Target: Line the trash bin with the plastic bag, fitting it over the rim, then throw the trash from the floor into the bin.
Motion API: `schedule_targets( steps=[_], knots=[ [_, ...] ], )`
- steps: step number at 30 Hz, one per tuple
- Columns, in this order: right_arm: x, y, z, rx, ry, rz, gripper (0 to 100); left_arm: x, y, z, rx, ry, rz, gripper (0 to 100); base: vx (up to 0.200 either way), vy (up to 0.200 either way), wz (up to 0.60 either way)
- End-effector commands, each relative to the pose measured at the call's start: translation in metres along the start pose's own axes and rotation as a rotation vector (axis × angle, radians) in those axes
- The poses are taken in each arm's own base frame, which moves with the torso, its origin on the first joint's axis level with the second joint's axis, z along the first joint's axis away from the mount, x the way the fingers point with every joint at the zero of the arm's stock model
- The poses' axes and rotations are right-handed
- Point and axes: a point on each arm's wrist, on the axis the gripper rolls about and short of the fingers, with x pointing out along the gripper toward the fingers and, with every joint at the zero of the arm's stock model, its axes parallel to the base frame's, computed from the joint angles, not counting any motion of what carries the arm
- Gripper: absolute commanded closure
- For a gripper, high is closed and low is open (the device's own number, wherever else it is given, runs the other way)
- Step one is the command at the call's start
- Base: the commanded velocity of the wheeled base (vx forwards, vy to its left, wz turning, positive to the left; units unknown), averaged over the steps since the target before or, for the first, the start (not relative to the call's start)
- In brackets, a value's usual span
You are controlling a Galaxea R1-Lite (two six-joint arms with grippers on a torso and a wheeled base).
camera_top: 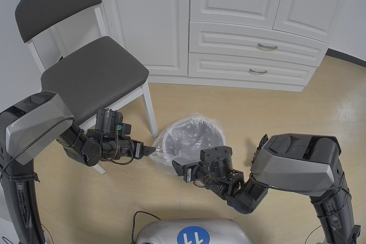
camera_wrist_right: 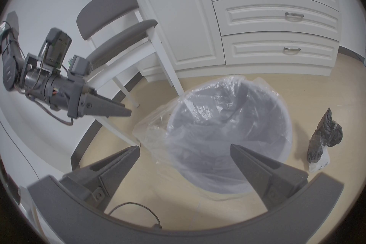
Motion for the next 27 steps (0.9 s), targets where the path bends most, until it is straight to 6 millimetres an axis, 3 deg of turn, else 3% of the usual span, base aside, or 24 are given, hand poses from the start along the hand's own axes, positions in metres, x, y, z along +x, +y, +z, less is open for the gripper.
schedule_targets(
  steps=[1,11,22,23,27],
  knots=[
    [0.009,-0.006,0.005,0.016,-0.045,-0.001,0,0.0,0.0,0.0,0.001,0.0,-0.001,0,0.0,0.0,0.0],
    [0.031,-0.013,-0.027,0.012,-0.024,-0.007,0,0.0,0.0,-0.001,0.002,0.003,-0.001,0,0.0,0.0,0.0],
    [0.033,-0.013,-0.025,0.02,-0.054,0.002,0,0.001,0.0,-0.001,0.003,0.003,-0.001,0,0.0,0.0,0.0],
    [0.032,-0.015,-0.021,0.024,-0.066,-0.001,100,0.001,0.0,-0.001,0.003,0.003,-0.001,0,0.0,0.0,0.0],
    [0.027,-0.014,-0.011,0.031,-0.081,0.0,100,0.001,0.0,-0.001,0.003,0.003,-0.001,0,0.0,0.0,0.0]
  ],
)
